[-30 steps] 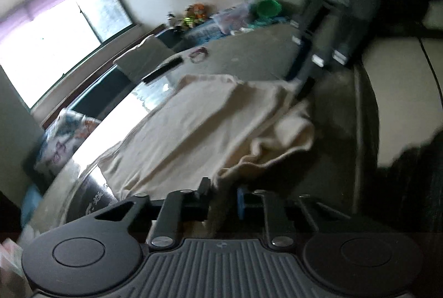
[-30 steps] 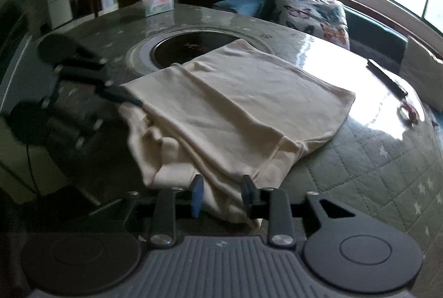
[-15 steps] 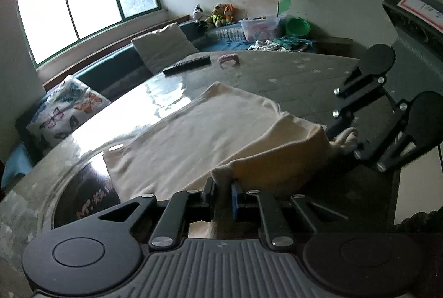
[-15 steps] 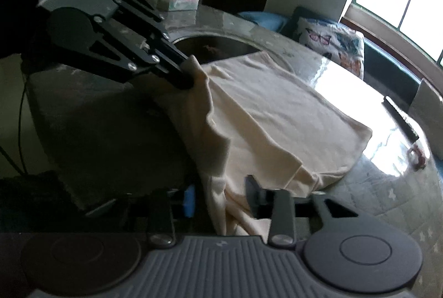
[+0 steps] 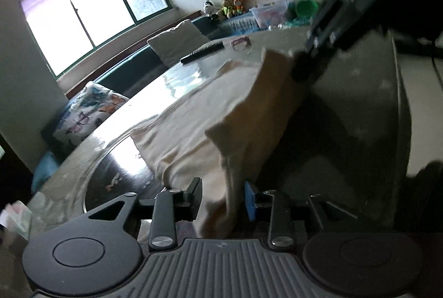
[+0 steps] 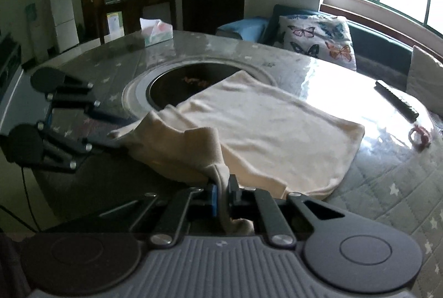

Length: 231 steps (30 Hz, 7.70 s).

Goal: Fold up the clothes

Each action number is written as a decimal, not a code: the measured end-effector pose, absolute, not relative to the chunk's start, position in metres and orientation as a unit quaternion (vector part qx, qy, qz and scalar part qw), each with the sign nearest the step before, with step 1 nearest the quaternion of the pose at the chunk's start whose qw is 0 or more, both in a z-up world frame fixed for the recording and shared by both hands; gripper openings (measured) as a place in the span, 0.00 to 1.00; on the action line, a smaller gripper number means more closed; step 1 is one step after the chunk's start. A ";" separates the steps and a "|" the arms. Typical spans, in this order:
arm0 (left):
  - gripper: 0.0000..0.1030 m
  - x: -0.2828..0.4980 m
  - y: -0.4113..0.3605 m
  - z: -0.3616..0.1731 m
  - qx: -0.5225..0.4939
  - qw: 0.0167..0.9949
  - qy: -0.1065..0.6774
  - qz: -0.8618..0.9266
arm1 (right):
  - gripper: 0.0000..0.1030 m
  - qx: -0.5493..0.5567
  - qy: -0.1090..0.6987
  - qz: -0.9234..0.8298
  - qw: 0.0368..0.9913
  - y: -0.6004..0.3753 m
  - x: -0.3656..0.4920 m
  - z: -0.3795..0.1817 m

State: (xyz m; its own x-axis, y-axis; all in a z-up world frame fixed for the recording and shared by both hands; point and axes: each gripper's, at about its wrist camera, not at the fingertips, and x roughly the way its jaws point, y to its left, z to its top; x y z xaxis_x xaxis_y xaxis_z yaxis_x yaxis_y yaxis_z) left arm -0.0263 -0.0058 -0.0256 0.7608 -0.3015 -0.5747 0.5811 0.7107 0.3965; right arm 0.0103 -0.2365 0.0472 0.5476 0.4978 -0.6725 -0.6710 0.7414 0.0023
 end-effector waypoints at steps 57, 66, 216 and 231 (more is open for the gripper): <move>0.18 0.124 0.010 -0.014 0.187 0.913 0.315 -0.178 | 0.23 -0.029 0.387 0.227 0.893 -0.260 0.130 0.008; 0.18 0.120 -0.009 0.003 0.167 0.913 0.302 -0.217 | 0.18 -0.032 0.353 0.254 0.900 -0.248 0.118 0.030; 0.89 0.129 0.042 -0.022 0.053 0.925 0.365 -0.094 | 0.34 -0.063 0.342 0.264 0.900 -0.197 0.093 0.012; 1.00 0.099 0.056 -0.012 0.025 0.932 0.356 -0.057 | 0.47 -0.125 0.316 0.326 0.882 -0.168 0.042 0.024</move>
